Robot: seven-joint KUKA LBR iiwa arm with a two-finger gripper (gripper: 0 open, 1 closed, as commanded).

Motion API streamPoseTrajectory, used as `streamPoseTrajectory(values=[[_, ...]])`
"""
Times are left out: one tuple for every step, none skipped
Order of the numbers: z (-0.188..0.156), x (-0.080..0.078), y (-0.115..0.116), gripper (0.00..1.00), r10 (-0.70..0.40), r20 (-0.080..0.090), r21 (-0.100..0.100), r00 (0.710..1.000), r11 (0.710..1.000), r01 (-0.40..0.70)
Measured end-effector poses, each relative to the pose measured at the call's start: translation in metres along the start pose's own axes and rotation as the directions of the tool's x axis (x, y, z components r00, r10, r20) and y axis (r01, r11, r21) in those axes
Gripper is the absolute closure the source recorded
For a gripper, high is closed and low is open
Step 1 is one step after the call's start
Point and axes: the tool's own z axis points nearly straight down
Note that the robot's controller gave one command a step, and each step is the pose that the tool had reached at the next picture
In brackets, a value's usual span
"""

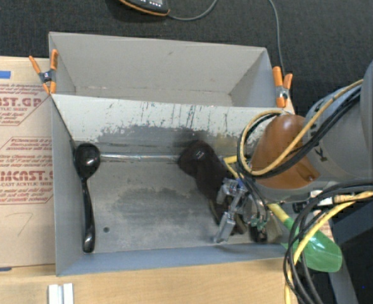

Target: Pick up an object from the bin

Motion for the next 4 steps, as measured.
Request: streamPoseTrajectory(values=[[0.000,0.000,0.000,0.00,0.000,0.000,0.000,1.000,1.000,0.000],[-0.040,-0.032,-0.001,0.00,-0.083,-0.005,-0.001,0.997,0.997,0.083],[-0.010,-0.005,-0.001,0.00,-0.016,-0.011,-0.003,1.000,1.000,0.016],[-0.043,-0.028,0.001,0.00,-0.063,0.005,-0.003,0.998,0.998,0.063]])
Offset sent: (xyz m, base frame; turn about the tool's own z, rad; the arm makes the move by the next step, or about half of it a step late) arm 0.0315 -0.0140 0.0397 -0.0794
